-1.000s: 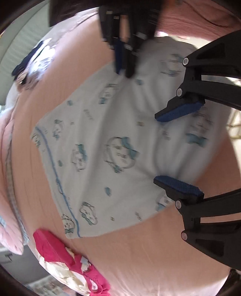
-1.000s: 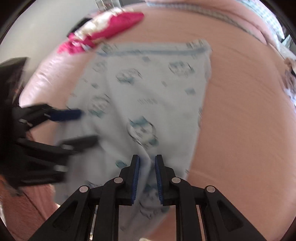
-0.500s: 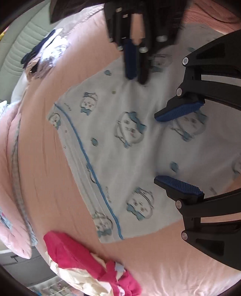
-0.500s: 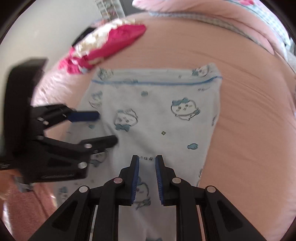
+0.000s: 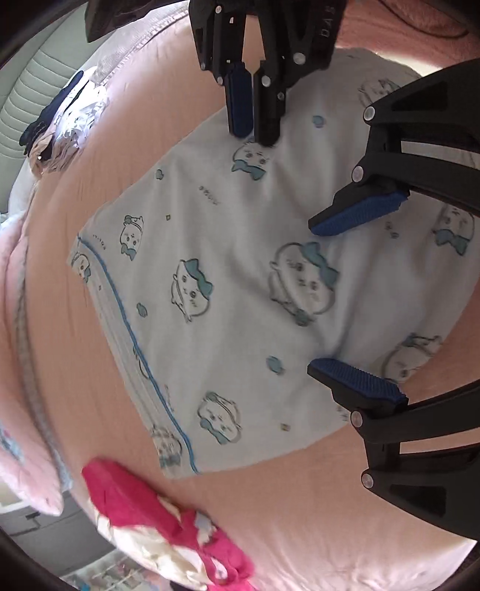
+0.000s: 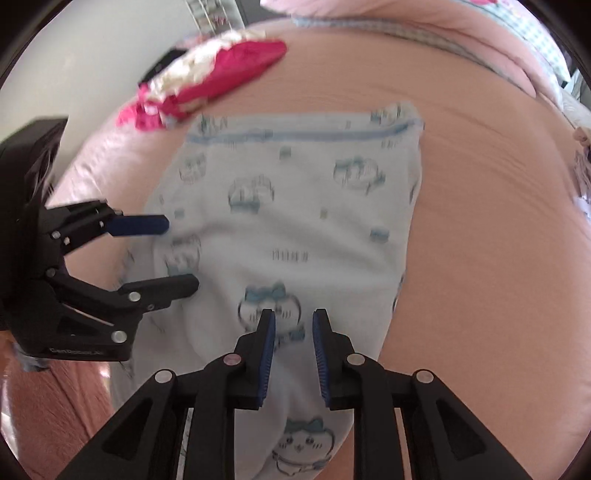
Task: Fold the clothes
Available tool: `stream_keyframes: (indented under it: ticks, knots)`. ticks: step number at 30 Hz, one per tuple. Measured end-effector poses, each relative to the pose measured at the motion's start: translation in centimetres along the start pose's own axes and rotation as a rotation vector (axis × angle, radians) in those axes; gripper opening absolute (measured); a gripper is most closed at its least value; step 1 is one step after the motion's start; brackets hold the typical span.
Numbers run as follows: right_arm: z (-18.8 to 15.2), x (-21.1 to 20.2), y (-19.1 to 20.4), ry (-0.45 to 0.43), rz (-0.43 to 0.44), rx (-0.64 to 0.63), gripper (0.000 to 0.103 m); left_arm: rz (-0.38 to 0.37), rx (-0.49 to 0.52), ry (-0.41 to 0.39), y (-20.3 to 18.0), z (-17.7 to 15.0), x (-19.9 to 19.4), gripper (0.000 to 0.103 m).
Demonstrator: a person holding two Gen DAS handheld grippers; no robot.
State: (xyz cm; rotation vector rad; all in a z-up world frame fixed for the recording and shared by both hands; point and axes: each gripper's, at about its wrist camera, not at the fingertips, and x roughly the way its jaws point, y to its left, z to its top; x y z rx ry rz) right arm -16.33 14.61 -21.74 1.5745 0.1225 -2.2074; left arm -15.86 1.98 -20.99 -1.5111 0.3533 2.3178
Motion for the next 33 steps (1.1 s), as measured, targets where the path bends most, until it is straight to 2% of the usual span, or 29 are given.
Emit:
stream_keyframes:
  ticks: [3, 7, 9, 11, 13, 15, 16, 18, 20, 23, 25, 29, 31, 33]
  knots:
    - [-2.3, -1.2, -1.2, -0.011, 0.022, 0.05, 0.02, 0.027, -0.057, 0.021, 0.5, -2.5, -1.4, 0.069]
    - [-4.7, -3.6, -1.4, -0.028, 0.054, 0.08, 0.02, 0.044, -0.131, 0.09, 0.5, -5.0, -3.4, 0.069]
    - [-5.8, -4.8, -1.5, -0.036, 0.07, 0.094, 0.02, 0.014, -0.143, 0.051, 0.0, -5.1, -4.4, 0.069]
    - [-7.0, -6.0, -1.5, -0.045, 0.085, 0.107, 0.02, -0.03, -0.111, -0.004, -1.3, -4.5, -4.9, 0.069]
    - [-6.9, -6.0, -0.2, -0.059, 0.084, 0.066, 0.02, -0.055, -0.069, -0.01, -3.0, -3.4, -4.3, 0.069]
    - [-6.8, -4.2, 0.7, 0.022, 0.047, 0.046, 0.02, -0.036, -0.028, 0.09, -3.6, -3.0, -2.5, 0.069]
    - [-6.8, -3.2, 1.1, 0.069, 0.026, 0.038, 0.02, -0.014, -0.014, 0.122, -3.4, -3.9, -2.3, 0.07]
    - [-7.3, -3.3, 1.6, 0.088, 0.0, 0.02, 0.02, -0.032, -0.089, 0.16, -2.6, -4.4, -3.2, 0.07]
    - [-7.8, -4.7, 1.5, 0.086, -0.003, 0.029, 0.021, -0.063, -0.253, 0.181, -0.9, -5.2, -4.3, 0.069]
    - [-8.6, -5.9, 0.3, 0.07, -0.002, 0.11, 0.021, -0.17, -0.423, 0.18, 0.1, -7.1, -4.7, 0.069]
    - [-9.1, -6.2, -0.7, 0.048, 0.021, 0.165, 0.021, -0.217, -0.468, 0.206, -0.1, -8.1, -4.0, 0.069]
    - [-9.9, -5.1, -2.3, 0.058, 0.136, 0.292, 0.021, -0.316, -0.541, 0.256, -0.7, -9.8, -2.5, 0.069]
    - [-10.4, -5.0, -2.6, 0.053, 0.151, 0.334, 0.028, -0.342, -0.593, 0.272, -0.6, -10.5, -2.1, 0.069]
    - [-11.0, -5.0, -3.0, 0.047, 0.173, 0.364, 0.03, -0.371, -0.637, 0.264, -0.2, -11.1, -2.2, 0.069]
